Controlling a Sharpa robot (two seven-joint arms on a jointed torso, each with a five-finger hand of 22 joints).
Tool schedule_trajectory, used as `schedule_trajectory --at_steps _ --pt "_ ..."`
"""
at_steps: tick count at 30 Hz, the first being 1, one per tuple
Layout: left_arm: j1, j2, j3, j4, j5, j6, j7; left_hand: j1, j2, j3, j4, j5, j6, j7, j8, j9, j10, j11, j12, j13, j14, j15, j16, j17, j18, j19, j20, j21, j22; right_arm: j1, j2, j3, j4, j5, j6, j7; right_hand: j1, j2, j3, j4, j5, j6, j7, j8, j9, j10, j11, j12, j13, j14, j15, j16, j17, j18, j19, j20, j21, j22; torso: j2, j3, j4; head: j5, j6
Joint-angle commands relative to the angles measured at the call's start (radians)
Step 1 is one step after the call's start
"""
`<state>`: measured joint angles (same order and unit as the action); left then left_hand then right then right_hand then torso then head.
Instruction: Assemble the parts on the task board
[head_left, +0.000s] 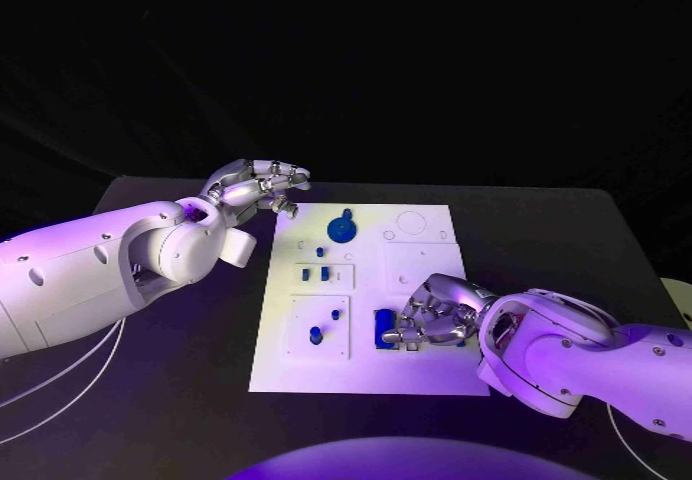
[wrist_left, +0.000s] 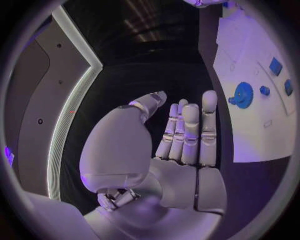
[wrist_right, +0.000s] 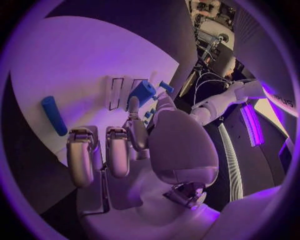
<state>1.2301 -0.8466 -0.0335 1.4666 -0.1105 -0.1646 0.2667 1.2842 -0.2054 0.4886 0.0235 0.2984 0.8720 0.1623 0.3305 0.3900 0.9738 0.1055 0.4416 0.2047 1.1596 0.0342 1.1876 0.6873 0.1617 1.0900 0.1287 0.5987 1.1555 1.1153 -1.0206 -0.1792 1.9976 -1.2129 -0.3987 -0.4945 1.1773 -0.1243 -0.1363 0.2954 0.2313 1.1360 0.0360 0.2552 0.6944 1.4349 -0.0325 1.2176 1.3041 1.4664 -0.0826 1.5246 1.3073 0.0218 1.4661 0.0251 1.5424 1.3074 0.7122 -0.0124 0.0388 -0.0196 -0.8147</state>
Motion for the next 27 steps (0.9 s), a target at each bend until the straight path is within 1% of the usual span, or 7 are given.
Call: schedule_trajectory --at_steps 1,2,12,16,17,21,27 --pt "0.000 0.001 0.000 0.002 0.005 0.016 0.005 -0.010 0.003 0.000 0.000 -0.003 -0.006 0.000 0.007 0.001 -0.007 -0.001 0.005 0.000 -0.005 -0.001 0.007 -0.001 0.018 0.002 0.008 -0.004 -0.001 -0.001 0.002 0.000 -0.005 -0.041 0.040 0.016 0.012 0.001 -0.003 -0.003 0.007 0.007 -0.002 0.003 0.002 0.009 -0.003 0.007 0.005 0.084 -0.010 0.005 0.161 -0.016 0.094 -0.004 0.004 0.256 0.000 -0.0008 0.0009 -0.001 0.000" --pt "0.000 0.001 0.000 0.002 0.005 0.016 0.005 -0.010 0.003 0.000 0.000 -0.003 -0.006 0.000 0.007 0.001 -0.007 -0.001 0.005 0.000 -0.005 -0.001 0.007 -0.001 0.018 0.002 0.008 -0.004 -0.001 -0.001 0.004 0.000 -0.007 -0.042 0.042 0.014 0.013 0.002 -0.003 -0.003 0.008 0.008 -0.002 0.003 0.002 0.009 -0.003 0.008 0.005 0.084 -0.010 0.005 0.162 -0.016 0.094 -0.004 0.005 0.256 0.001 -0.0012 0.0013 -0.001 -0.001" --pt "0.000 0.000 0.000 0.003 0.005 0.015 0.005 -0.010 0.003 0.000 0.000 -0.003 -0.006 0.000 0.007 0.001 -0.007 -0.001 0.005 0.000 -0.005 -0.001 0.007 -0.001 0.018 0.002 0.008 -0.004 -0.001 -0.002 0.022 0.000 -0.026 -0.067 0.054 -0.001 0.043 0.017 0.000 -0.004 0.016 0.010 -0.004 0.001 0.005 0.014 -0.005 0.018 0.015 0.084 -0.012 0.007 0.167 -0.017 0.095 -0.006 0.008 0.257 0.001 -0.0014 0.0017 -0.001 -0.007" --pt "0.000 -0.001 0.000 0.004 0.005 0.015 0.005 -0.010 0.003 0.000 0.000 -0.003 -0.006 0.000 0.007 0.001 -0.007 -0.001 0.005 0.000 -0.005 -0.001 0.007 -0.001 0.018 0.002 0.008 -0.004 -0.001 -0.003 0.022 0.000 -0.030 -0.082 0.056 -0.005 0.066 0.026 0.003 -0.005 0.019 0.011 -0.006 -0.001 0.006 0.016 -0.006 0.024 0.020 0.085 -0.013 0.008 0.168 -0.017 0.096 -0.007 0.010 0.258 0.000 -0.0019 0.0004 0.000 -0.008" --pt "0.000 -0.001 0.000 0.003 0.005 0.015 0.004 -0.010 0.003 0.000 0.000 -0.003 -0.006 0.000 0.007 0.001 -0.007 -0.001 0.005 0.000 -0.005 -0.001 0.007 -0.001 0.018 0.002 0.008 -0.004 -0.001 -0.003 0.022 0.000 -0.031 -0.085 0.057 -0.005 0.082 0.028 0.004 -0.006 0.021 0.011 -0.006 -0.003 0.006 0.016 -0.007 0.022 0.020 0.085 -0.014 0.008 0.169 -0.017 0.096 -0.008 0.010 0.257 -0.001 -0.0020 0.0002 0.000 -0.008" --pt "0.000 -0.001 0.000 0.003 0.005 0.015 0.004 -0.010 0.003 0.000 0.000 -0.003 -0.006 0.000 0.007 0.001 -0.007 -0.001 0.005 0.000 -0.005 -0.001 0.007 -0.001 0.018 0.002 0.008 -0.004 -0.001 -0.003 0.020 0.000 -0.032 -0.099 0.063 -0.007 0.123 0.028 0.004 -0.007 0.029 0.012 -0.007 -0.008 0.006 0.016 -0.008 0.023 0.023 0.085 -0.015 0.009 0.171 -0.018 0.097 -0.009 0.012 0.258 -0.001 -0.0016 0.0002 0.000 -0.009" --pt "0.000 -0.001 0.000 0.003 0.005 0.015 0.004 -0.010 0.003 0.000 0.000 -0.003 -0.006 0.000 0.007 0.001 -0.007 -0.001 0.005 0.000 -0.005 -0.001 0.007 -0.001 0.018 0.002 0.008 -0.004 -0.001 -0.003 0.008 0.000 -0.028 -0.112 0.064 -0.008 0.145 0.028 0.003 -0.007 0.036 0.014 -0.008 -0.011 0.005 0.017 -0.009 0.025 0.026 0.085 -0.015 0.010 0.174 -0.018 0.098 -0.010 0.013 0.259 0.000 -0.0009 0.0005 -0.001 -0.010"
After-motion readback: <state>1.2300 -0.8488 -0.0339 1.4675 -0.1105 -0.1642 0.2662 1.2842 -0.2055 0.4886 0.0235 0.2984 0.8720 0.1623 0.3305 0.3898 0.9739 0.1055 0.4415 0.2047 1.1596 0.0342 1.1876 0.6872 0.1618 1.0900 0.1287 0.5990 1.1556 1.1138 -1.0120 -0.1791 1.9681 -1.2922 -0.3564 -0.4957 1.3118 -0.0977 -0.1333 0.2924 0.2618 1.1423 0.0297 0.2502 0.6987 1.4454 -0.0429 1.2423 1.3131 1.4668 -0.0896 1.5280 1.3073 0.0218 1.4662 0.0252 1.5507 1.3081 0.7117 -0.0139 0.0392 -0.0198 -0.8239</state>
